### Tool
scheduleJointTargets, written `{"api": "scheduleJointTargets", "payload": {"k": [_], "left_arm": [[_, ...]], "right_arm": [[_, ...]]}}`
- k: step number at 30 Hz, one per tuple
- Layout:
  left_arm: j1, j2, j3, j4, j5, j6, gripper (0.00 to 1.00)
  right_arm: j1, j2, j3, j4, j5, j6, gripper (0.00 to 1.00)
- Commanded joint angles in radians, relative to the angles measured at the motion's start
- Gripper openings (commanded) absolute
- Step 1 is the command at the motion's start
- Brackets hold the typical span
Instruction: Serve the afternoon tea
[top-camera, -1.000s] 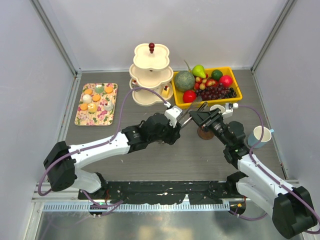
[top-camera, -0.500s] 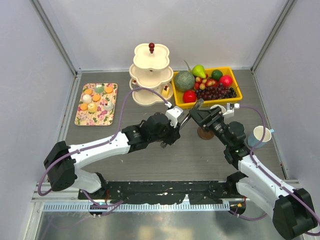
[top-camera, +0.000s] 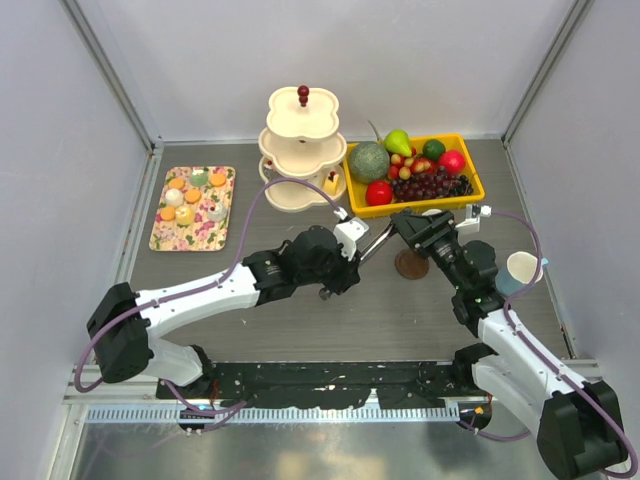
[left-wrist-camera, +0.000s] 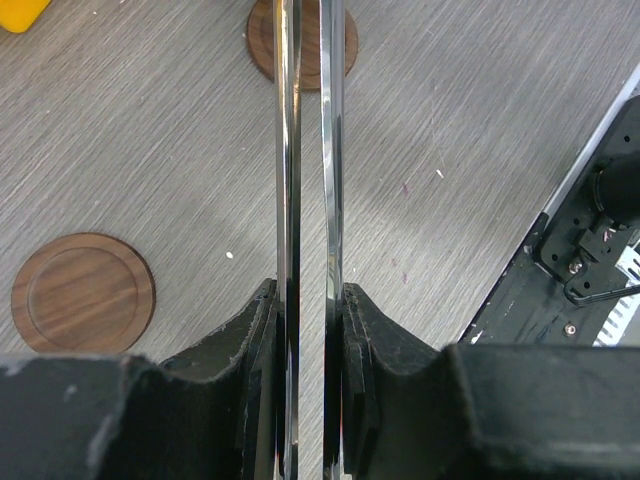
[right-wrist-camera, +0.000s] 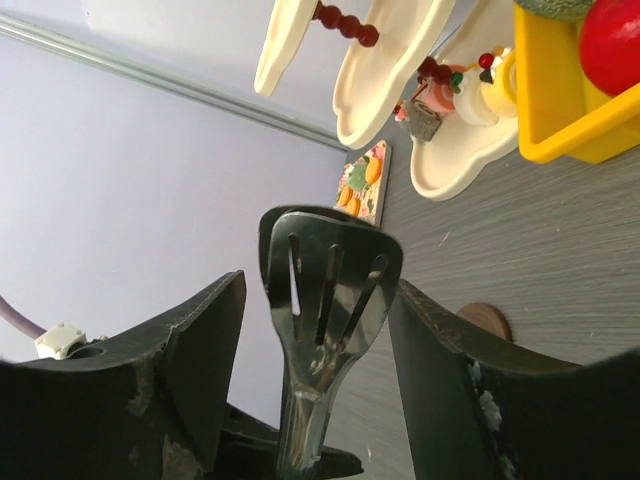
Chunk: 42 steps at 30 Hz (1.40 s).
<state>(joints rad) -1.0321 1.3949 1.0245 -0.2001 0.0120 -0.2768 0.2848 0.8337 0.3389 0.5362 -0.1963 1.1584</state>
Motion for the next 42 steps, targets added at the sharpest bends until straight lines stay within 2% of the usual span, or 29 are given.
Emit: {"api": "scheduleJointTargets", "payload": {"k": [1, 4, 10, 13, 15, 17, 19, 23, 27, 31, 36, 38, 42], "left_arm": [[0.003, -0.053, 0.034, 0.021, 0.034, 0.025, 0.15], [0.001, -0.05, 0.034, 0.019, 0.046, 0.028, 0.15], [0.003, -0.056, 0.034, 0.016, 0.072, 0.041, 0.14], [0.003, -0.053, 0.04, -0.005, 0.056, 0.051, 0.15], [0.003, -0.047, 0.046, -0.027, 0.037, 0.065, 0.16], [0.001, -0.042, 0.055, -0.05, 0.02, 0.076, 0.16], [-0.002, -0.039, 0.06, -0.061, 0.009, 0.085, 0.15], [-0.022, -0.027, 0.081, -0.096, -0.043, 0.119, 0.07], [-0.034, -0.014, 0.095, -0.114, -0.063, 0.133, 0.07], [-0.037, -0.016, 0.1, -0.117, -0.072, 0.134, 0.07], [-0.037, -0.017, 0.097, -0.114, -0.075, 0.137, 0.19], [-0.036, -0.019, 0.095, -0.105, -0.076, 0.137, 0.27], [-0.036, -0.017, 0.097, -0.079, -0.075, 0.143, 0.43]], "right_arm": [[-0.019, 0.002, 0.043, 0.05, -0.011, -0.003, 0.64], [-0.029, 0.005, 0.037, 0.061, -0.025, 0.006, 0.56], [-0.059, 0.012, 0.017, 0.079, -0.048, 0.024, 0.55], [-0.061, 0.008, 0.022, 0.073, -0.057, 0.024, 0.47], [-0.061, 0.005, 0.028, 0.053, -0.063, 0.024, 0.46], [-0.061, 0.004, 0.032, 0.038, -0.069, 0.026, 0.48], [-0.062, 0.002, 0.035, 0.031, -0.075, 0.029, 0.55], [-0.062, 0.004, 0.045, 0.03, -0.077, 0.029, 0.63], [-0.064, 0.013, 0.054, 0.025, -0.081, 0.029, 0.63], [-0.065, 0.015, 0.051, 0.013, -0.08, 0.03, 0.52], [-0.068, 0.012, 0.045, 0.013, -0.092, 0.037, 0.38], [-0.068, 0.012, 0.043, 0.013, -0.097, 0.04, 0.34], [-0.07, 0.013, 0.043, 0.015, -0.109, 0.047, 0.33]]}}
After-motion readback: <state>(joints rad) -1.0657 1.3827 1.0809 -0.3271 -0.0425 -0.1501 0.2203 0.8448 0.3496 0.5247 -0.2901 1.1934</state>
